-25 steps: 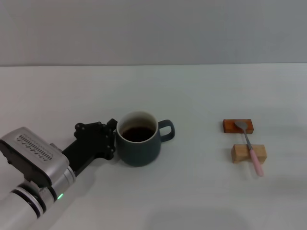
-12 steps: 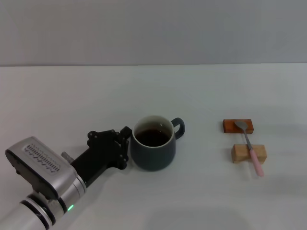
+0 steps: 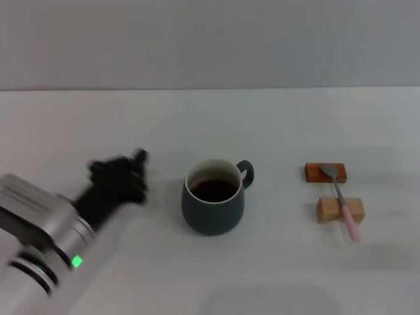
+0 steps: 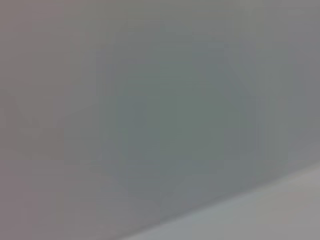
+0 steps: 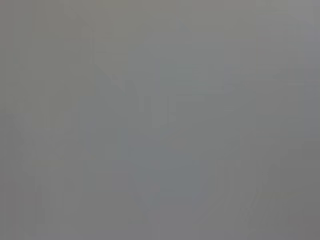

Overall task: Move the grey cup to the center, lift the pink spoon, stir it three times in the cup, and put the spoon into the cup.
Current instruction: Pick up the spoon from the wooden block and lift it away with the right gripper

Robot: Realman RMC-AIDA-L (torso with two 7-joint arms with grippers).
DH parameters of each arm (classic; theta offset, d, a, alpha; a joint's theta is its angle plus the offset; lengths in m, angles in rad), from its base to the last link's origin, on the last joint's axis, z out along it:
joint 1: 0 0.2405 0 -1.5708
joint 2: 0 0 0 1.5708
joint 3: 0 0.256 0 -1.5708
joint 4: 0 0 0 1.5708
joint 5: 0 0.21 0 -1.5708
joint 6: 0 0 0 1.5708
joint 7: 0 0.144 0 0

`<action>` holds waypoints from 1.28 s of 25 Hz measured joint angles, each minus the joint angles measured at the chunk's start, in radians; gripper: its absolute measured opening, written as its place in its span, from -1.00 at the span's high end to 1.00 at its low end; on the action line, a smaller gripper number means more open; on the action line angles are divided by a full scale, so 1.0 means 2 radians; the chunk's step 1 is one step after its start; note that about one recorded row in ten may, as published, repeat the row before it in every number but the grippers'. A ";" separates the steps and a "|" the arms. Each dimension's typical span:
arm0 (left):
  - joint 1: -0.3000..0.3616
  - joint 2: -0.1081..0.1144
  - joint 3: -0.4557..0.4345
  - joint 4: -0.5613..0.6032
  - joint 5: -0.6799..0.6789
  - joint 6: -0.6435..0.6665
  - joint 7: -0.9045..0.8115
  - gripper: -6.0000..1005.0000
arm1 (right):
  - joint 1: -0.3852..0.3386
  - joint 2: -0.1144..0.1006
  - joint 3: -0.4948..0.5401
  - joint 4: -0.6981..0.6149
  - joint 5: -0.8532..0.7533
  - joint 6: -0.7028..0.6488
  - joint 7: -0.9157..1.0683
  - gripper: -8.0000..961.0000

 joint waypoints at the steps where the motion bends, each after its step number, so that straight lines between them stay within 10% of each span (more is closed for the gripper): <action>1: -0.001 0.001 -0.026 0.000 -0.003 0.001 0.000 0.99 | -0.001 0.000 -0.006 0.000 0.000 0.000 -0.002 -0.11; 12: 0.002 0.008 -0.224 -0.003 -0.001 0.044 -0.003 0.99 | -0.067 0.004 -0.090 0.067 0.021 0.000 -0.019 -0.11; 22: -0.017 0.012 -0.233 -0.034 0.004 0.046 0.002 0.99 | -0.129 0.001 -0.295 0.160 0.259 -0.019 -0.227 -0.12; 32: -0.031 0.014 -0.234 -0.051 0.004 0.044 0.003 0.99 | -0.130 -0.002 -0.398 0.180 0.311 -0.010 -0.235 -0.11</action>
